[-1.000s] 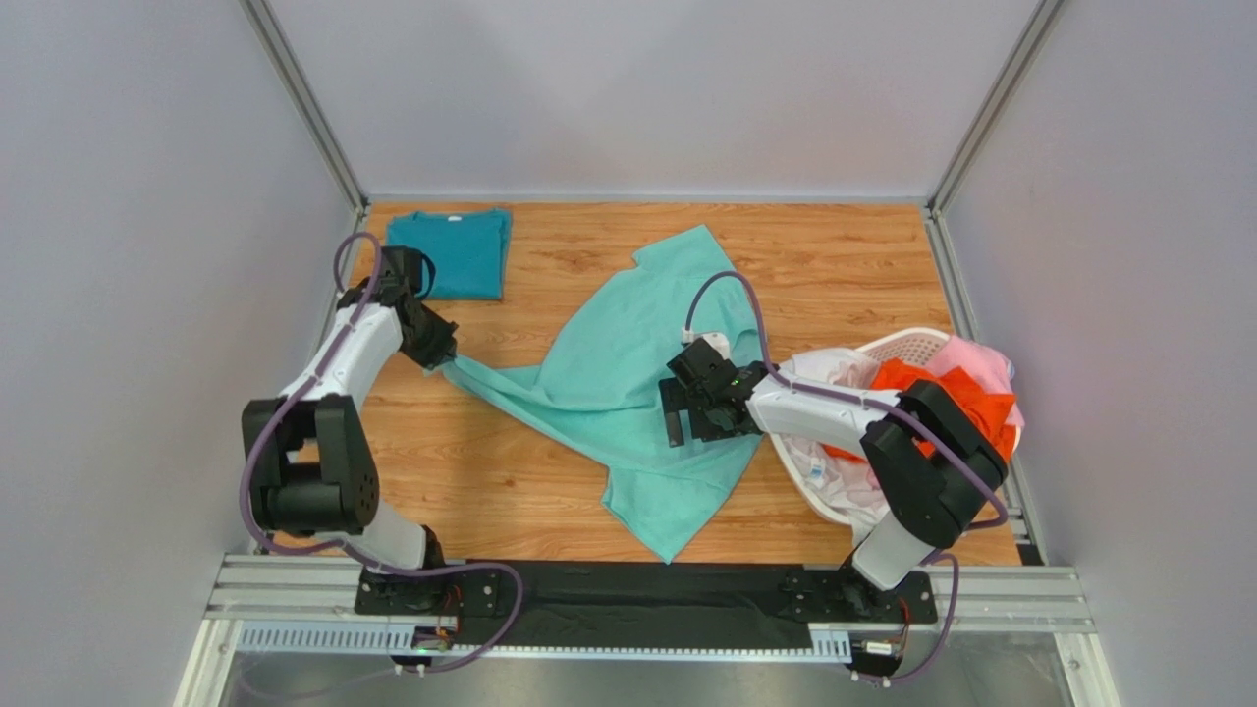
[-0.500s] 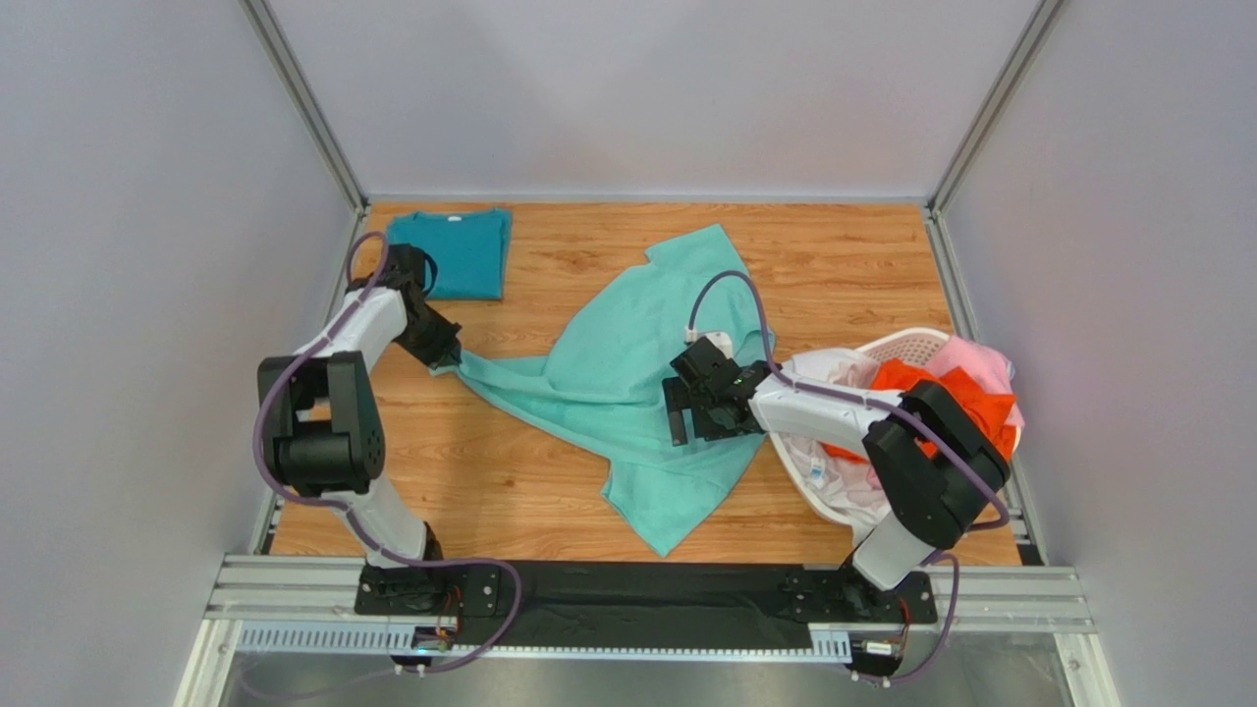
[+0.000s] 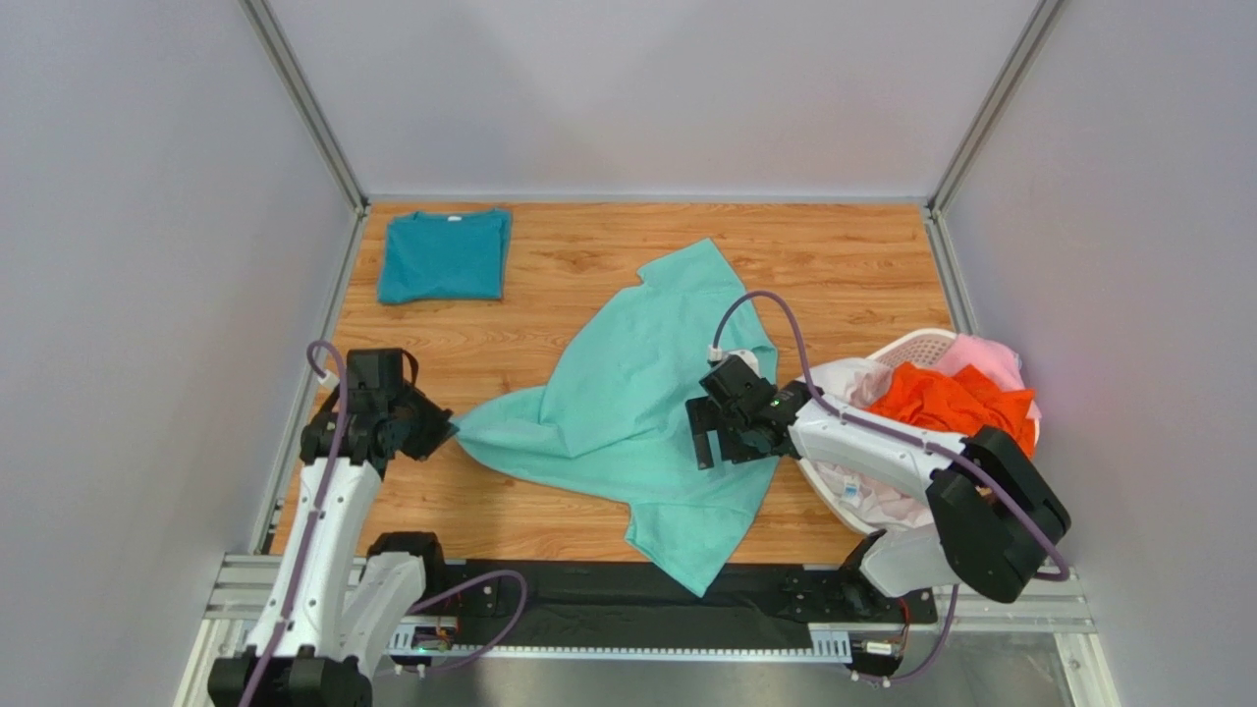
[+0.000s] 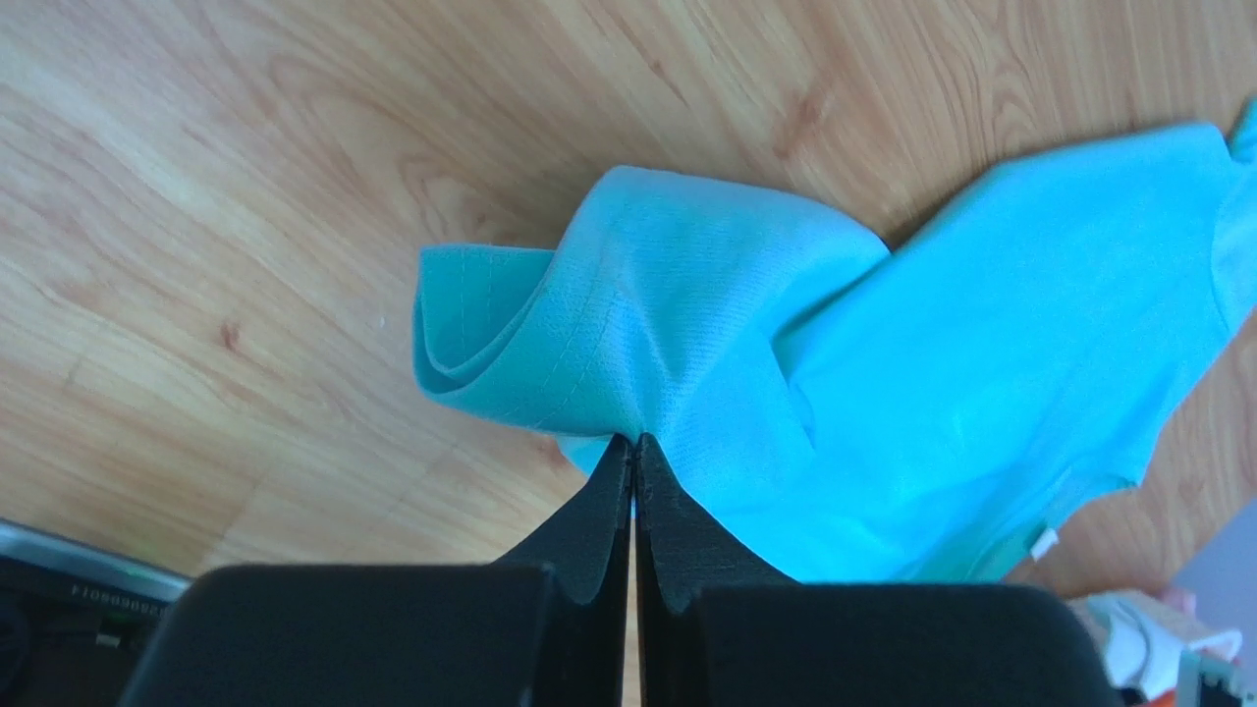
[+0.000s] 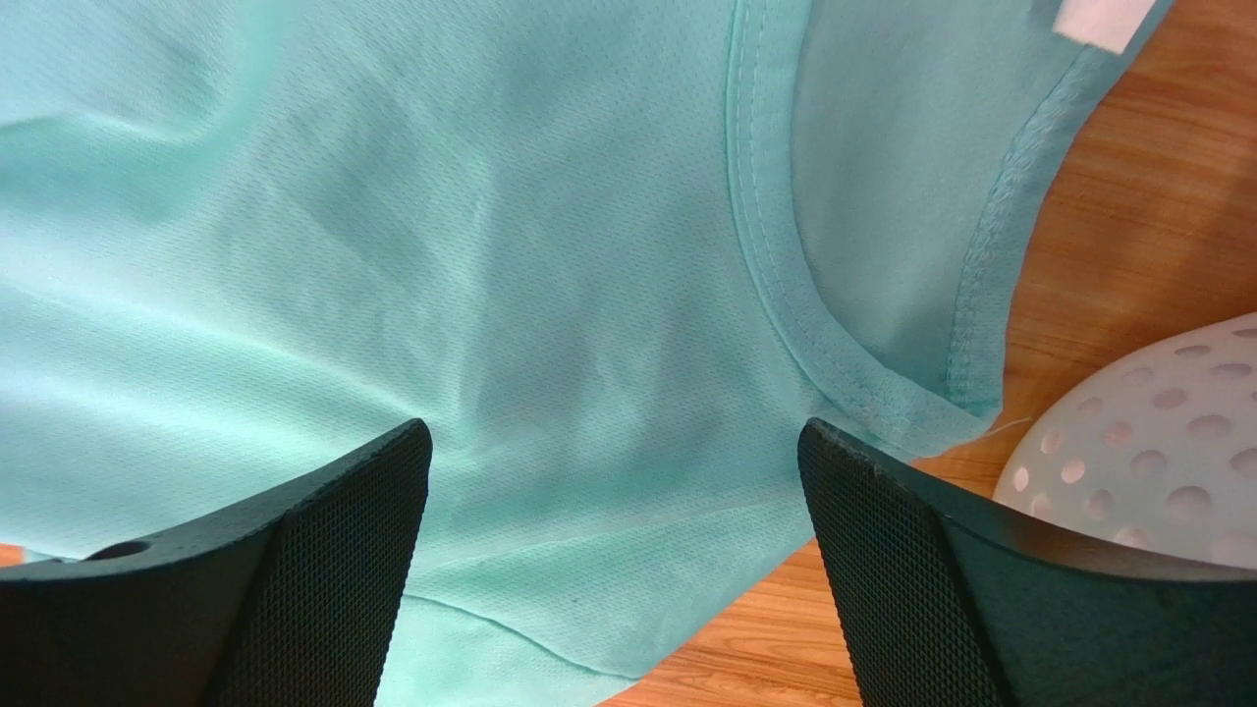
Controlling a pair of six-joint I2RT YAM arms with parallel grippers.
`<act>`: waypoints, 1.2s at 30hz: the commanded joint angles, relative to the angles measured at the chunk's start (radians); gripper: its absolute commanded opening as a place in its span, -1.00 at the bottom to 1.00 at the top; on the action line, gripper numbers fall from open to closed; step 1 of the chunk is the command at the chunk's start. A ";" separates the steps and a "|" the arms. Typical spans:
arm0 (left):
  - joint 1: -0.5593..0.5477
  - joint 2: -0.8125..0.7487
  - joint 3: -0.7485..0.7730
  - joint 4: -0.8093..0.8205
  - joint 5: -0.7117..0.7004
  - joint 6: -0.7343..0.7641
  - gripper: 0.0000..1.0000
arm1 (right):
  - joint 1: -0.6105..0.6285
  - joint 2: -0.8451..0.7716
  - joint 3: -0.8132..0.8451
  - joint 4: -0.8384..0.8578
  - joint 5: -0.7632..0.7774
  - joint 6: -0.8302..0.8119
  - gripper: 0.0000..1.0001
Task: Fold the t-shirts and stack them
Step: Flatten the tshirt out
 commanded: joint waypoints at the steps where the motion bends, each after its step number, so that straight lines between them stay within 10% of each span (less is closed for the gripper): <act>1: -0.029 -0.088 0.014 -0.051 0.041 -0.037 -1.00 | -0.003 -0.047 0.025 -0.005 -0.016 -0.036 0.91; 8: 0.011 0.230 0.206 0.033 -0.190 -0.004 -0.75 | -0.004 0.037 0.128 -0.008 -0.013 -0.049 0.91; 12: 0.066 0.616 0.417 -0.030 -0.017 0.147 0.12 | -0.003 0.062 0.168 -0.019 -0.016 -0.054 0.91; 18: 0.071 0.573 0.375 -0.031 -0.057 0.107 0.98 | 0.014 0.039 0.171 -0.026 -0.027 -0.076 0.92; 36: 0.206 0.192 0.037 -0.044 -0.076 0.052 1.00 | 0.638 0.125 0.225 -0.069 -0.007 -0.125 0.91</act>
